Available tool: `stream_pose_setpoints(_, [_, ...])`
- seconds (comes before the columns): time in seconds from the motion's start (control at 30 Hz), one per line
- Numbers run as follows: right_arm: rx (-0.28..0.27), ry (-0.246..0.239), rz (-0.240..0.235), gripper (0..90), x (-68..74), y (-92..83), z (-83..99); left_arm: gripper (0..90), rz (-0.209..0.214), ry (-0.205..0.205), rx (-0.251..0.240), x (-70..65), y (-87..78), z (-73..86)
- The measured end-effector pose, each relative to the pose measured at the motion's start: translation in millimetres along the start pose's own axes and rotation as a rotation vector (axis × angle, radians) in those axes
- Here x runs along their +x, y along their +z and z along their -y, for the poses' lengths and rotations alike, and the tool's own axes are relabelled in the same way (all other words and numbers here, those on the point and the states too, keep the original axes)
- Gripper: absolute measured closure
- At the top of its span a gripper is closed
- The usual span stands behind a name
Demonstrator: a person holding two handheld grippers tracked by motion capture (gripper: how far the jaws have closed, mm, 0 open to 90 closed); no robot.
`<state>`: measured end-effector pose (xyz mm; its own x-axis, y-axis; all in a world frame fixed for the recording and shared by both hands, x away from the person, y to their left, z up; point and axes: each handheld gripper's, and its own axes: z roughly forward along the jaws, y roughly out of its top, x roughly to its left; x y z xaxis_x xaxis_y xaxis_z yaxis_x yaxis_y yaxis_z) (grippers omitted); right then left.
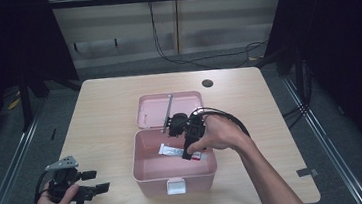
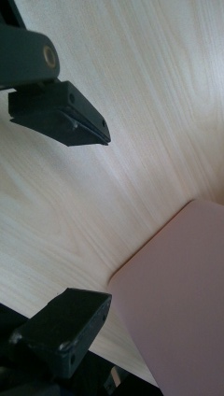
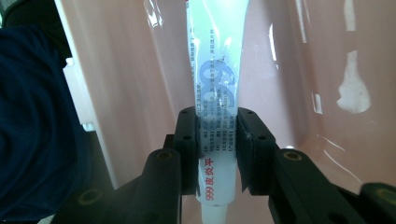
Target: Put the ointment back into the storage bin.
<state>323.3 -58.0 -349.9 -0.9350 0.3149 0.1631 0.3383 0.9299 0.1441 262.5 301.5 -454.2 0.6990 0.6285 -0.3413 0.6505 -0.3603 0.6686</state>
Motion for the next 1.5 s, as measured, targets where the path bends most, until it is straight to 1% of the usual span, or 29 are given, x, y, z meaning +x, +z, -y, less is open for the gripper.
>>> stream_pose_setpoints(0.03, [0.007, -0.001, 0.0, 72.1, 0.2, 1.0, -1.4, 19.1, 0.001, -0.001, 0.0, -0.1, 0.0, 0.0])
stream_pose_setpoints(0.1, [0.005, -0.004, -0.012, 72.1, 1.6, 4.4, -2.7, 19.1, 0.001, -0.001, -0.001, -0.1, -0.1, 0.0])
stream_pose_setpoints(0.13, [0.005, -0.014, -0.012, 72.1, 1.7, 5.8, -3.4, 19.1, 0.002, -0.001, 0.0, -0.1, 0.0, 0.0])
stream_pose_setpoints(0.17, [0.016, -0.013, -0.015, 72.1, 2.5, 6.4, -4.4, 19.1, 0.002, 0.001, 0.002, -0.1, 0.2, 0.0])
stream_pose_setpoints(0.23, [0.016, -0.031, -0.024, 72.1, 3.6, 9.9, -5.9, 19.1, 0.002, 0.005, 0.005, 0.0, 0.3, -0.1])
stream_pose_setpoints(0.3, [0.013, -0.03, -0.024, 72.1, 4.8, 13.0, -7.6, 19.1, 0.003, 0.007, 0.005, -0.4, 0.4, -0.1])
stream_pose_setpoints(0.33, [0.008, -0.039, -0.023, 72.1, 4.7, 14.6, -8.2, 19.1, 0.002, 0.008, 0.005, -0.4, 0.4, 0.0])
stream_pose_setpoints(0.37, [0.008, -0.037, -0.031, 72.1, 5.8, 15.6, -8.9, 19.1, 0.003, 0.007, 0.005, -0.4, 0.4, -0.1])
stream_pose_setpoints(0.4, [0.006, -0.052, -0.032, 72.1, 5.1, 16.9, -9.3, 19.1, 0.001, 0.01, 0.006, 0.0, 0.4, -0.1])
stream_pose_setpoints(0.47, [0.017, -0.047, -0.034, 72.1, 6.1, 18.8, -10.2, 19.1, 0.003, 0.007, 0.008, 0.1, 0.4, -0.2])
stream_pose_setpoints(0.53, [0.022, -0.06, -0.042, 72.1, 5.3, 24.0, -11.8, 19.1, 0.001, 0.007, 0.007, -0.1, 0.7, -0.1])
stream_pose_setpoints(0.63, [0.024, -0.05, -0.049, 72.0, 5.3, 30.3, -13.4, 19.1, 0.001, 0.009, 0.007, 0.1, 0.5, -0.1])
stream_pose_setpoints(0.73, [0.026, -0.063, -0.054, 72.1, 4.6, 34.3, -14.2, 19.1, -0.002, 0.008, 0.008, 0.0, 0.7, -0.1])
stream_pose_setpoints(0.8, [0.03, -0.076, -0.066, 72.0, 5.5, 39.7, -16.0, 19.1, -0.002, 0.008, 0.008, 0.0, 0.7, -0.1])
stream_pose_setpoints(0.9, [0.034, -0.075, -0.076, 72.1, 5.5, 43.9, -17.7, 19.1, -0.002, 0.007, 0.007, 0.0, 0.6, -0.1])
stream_pose_setpoints(0.97, [0.032, -0.088, -0.081, 72.1, 4.7, 46.6, -18.3, 19.1, -0.005, 0.008, 0.008, -0.2, 0.6, 0.0])
stream_pose_setpoints(1.23, [0.041, -0.088, -0.098, 72.0, 4.8, 54.4, -20.7, 19.1, -0.004, 0.008, 0.009, 0.1, 0.5, 0.0])
stream_pose_setpoints(1.33, [0.039, -0.107, -0.109, 72.0, 4.5, 56.5, -20.9, 19.0, -0.006, 0.01, 0.011, -0.2, 1.0, -0.1])
stream_pose_setpoints(1.4, [0.043, -0.103, -0.11, 72.0, 4.7, 57.8, -21.2, 19.1, -0.005, 0.01, 0.012, -0.2, 1.1, -0.1])
stream_pose_setpoints(1.43, [0.053, -0.106, -0.116, 72.1, 4.4, 61.6, -21.7, 19.1, -0.006, 0.01, 0.011, -0.2, 1.0, -0.1])
stream_pose_setpoints(1.5, [0.053, -0.105, -0.121, 72.0, 4.1, 64.3, -21.9, 19.1, -0.007, 0.009, 0.01, -0.2, 0.7, -0.1])
